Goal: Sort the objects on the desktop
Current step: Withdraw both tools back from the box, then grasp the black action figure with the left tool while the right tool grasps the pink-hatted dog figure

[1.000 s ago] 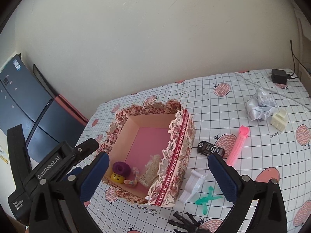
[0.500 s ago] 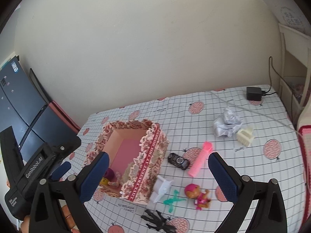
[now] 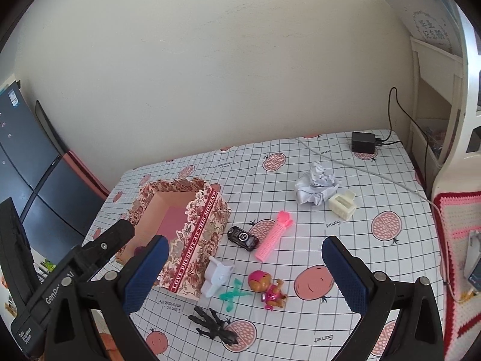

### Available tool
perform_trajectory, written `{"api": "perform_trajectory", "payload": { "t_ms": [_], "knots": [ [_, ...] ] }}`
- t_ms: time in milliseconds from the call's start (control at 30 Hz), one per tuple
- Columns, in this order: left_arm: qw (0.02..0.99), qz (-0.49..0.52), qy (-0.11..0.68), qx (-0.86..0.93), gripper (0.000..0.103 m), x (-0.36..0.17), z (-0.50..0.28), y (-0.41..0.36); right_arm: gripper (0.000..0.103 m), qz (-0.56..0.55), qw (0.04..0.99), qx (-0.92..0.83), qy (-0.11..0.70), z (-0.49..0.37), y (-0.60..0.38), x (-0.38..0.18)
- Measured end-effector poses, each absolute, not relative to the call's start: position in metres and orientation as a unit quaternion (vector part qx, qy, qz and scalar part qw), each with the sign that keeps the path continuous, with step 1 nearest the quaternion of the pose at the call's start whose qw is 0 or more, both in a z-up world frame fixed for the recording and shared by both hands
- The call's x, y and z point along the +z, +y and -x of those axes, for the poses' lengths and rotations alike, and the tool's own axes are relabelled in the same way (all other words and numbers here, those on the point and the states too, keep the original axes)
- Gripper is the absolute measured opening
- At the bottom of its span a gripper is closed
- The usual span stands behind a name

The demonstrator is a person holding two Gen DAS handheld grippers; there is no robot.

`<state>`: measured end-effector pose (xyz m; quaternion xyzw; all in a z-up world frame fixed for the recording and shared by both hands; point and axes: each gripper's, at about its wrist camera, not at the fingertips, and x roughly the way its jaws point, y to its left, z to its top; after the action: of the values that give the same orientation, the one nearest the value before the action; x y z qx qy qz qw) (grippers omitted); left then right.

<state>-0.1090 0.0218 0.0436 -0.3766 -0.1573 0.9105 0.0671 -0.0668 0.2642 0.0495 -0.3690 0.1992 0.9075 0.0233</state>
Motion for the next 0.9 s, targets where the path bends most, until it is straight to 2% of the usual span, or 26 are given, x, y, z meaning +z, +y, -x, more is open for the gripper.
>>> {"api": "perform_trajectory", "payload": {
  "t_ms": [167,567,900],
  "knots": [
    [0.042,0.414,-0.155,0.896,0.103,0.023,0.113,0.03,0.103,0.394,0.03,0.895,0.207,0.071,0.274,0.033],
    [0.003,0.519,-0.232,0.823,0.103,-0.053,0.124,0.025,0.103,0.47,0.044,0.855,0.216,0.092,0.278,-0.029],
    [-0.051,0.576,-0.234,0.781,0.102,-0.106,0.125,0.016,0.103,0.521,0.052,0.824,0.215,0.108,0.267,-0.079]
  ]
}}
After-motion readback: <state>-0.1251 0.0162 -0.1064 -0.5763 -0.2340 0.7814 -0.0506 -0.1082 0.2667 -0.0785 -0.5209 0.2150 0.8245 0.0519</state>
